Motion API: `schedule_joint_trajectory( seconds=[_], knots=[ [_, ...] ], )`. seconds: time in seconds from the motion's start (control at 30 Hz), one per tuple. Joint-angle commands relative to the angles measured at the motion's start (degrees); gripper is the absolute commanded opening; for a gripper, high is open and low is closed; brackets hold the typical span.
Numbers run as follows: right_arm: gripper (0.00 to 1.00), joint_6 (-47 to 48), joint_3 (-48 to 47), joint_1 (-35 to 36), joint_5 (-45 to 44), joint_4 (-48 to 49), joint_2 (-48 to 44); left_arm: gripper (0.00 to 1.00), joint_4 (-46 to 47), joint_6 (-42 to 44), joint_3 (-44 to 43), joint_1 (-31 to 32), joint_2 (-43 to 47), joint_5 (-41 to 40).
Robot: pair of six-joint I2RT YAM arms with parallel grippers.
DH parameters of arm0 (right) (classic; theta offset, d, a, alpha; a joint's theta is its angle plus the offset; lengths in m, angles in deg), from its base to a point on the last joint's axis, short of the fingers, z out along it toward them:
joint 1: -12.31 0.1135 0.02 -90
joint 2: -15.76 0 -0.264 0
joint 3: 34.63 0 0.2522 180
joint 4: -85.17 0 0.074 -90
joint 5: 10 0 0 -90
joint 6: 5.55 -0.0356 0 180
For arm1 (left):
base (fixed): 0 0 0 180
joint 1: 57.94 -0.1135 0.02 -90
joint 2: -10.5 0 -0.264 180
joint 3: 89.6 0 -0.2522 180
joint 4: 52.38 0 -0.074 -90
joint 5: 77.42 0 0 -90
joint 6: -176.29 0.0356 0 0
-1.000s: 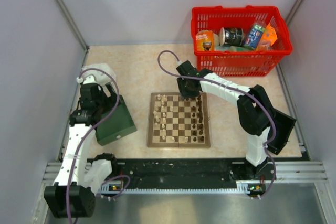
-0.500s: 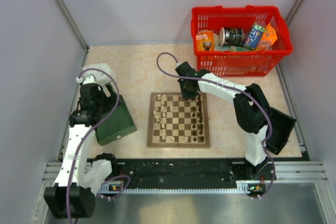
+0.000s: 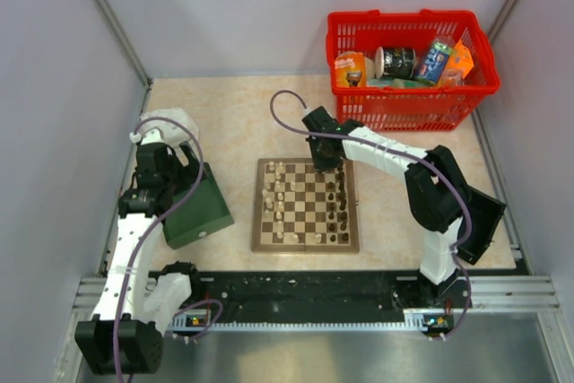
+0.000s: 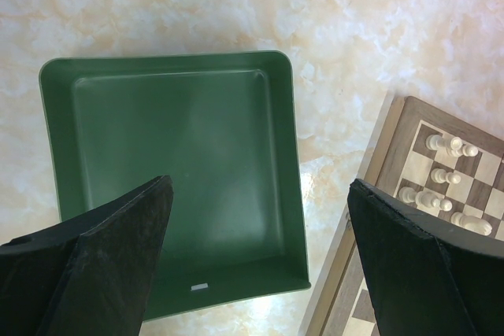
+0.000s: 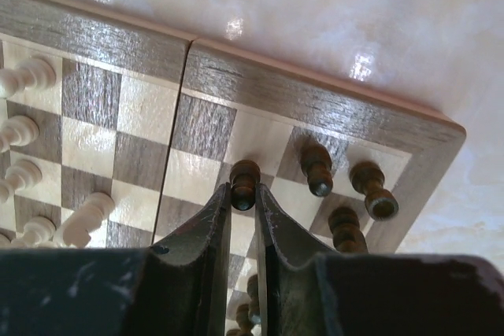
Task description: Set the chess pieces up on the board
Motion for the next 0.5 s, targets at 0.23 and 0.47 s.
schedule_joint_trajectory(
  seconds=[0.23,0.47],
  knots=[
    [0.15,0.00,5.16,-0.60,-0.93,0.74,-8.98,0.98,0.42,-0.49,-0.41,0.22,1.33,0.38],
    [0.15,0.00,7.18,-1.30,-1.28,0.82,-9.77,0.98,-0.02,-0.49,-0.50,0.22,1.59,0.56]
  ],
)
